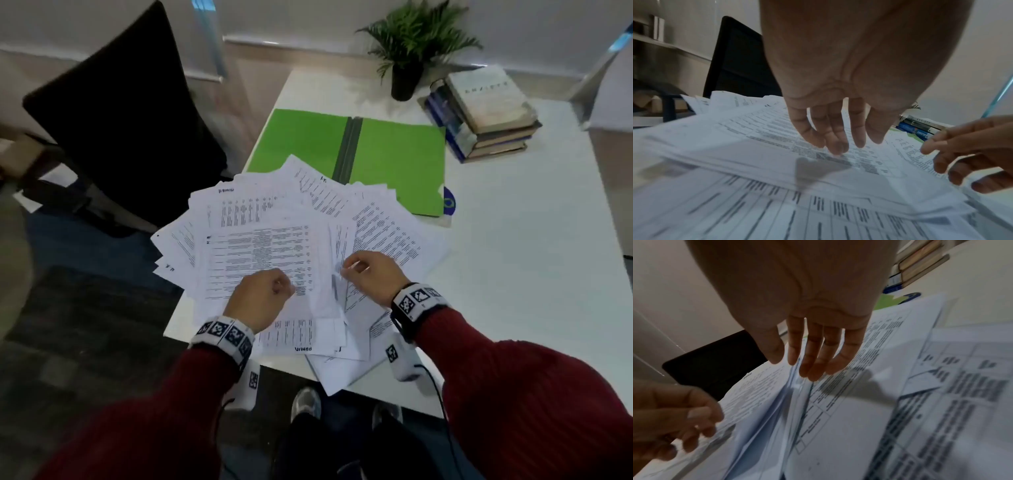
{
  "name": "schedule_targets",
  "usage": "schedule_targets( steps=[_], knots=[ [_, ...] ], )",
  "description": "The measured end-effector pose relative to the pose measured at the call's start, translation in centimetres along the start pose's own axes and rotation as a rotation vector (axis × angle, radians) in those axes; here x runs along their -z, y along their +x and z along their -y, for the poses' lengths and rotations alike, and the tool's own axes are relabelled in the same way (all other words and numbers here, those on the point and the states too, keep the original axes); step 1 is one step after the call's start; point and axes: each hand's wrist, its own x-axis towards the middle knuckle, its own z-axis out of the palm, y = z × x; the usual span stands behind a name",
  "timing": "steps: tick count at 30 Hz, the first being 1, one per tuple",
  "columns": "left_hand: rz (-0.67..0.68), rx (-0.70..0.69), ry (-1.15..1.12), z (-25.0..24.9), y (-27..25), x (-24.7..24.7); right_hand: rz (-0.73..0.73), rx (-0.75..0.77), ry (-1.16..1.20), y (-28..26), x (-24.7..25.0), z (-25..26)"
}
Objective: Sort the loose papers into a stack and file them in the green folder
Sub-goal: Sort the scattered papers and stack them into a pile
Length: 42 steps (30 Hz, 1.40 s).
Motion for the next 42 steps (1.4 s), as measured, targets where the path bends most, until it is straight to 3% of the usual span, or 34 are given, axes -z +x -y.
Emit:
schedule_targets(
  steps=[8, 14, 18, 25, 34, 42],
  knots=[
    [-0.158, -0.12, 0.16, 1.4, 6.0, -0.2, -0.052, -0.049, -0.185, 1.6, -3.2, 0.9],
    [-0.139, -0.17, 0.255, 2.8, 8.8, 0.9, -0.061, 0.01, -0.269, 2.4, -4.9, 0.2],
    [-0.093, -0.178, 0.24, 3.0, 10.1, 2.1, -0.074, 0.037, -0.146, 3.2, -5.6, -1.1],
    [0.016, -0.184, 0.407, 3.9, 11.6, 3.6, -0.181, 0.116, 0.045, 3.7, -6.3, -2.8],
    [-0.148, -0.088, 0.62, 4.6, 10.2, 2.8, -0.179, 0.137, 0.196, 1.8, -8.2, -3.4],
    [-0.293, -0.229, 0.374, 4.2, 7.6, 4.2, -0.4, 0.162, 0.31, 1.2, -8.9, -3.6]
  ],
)
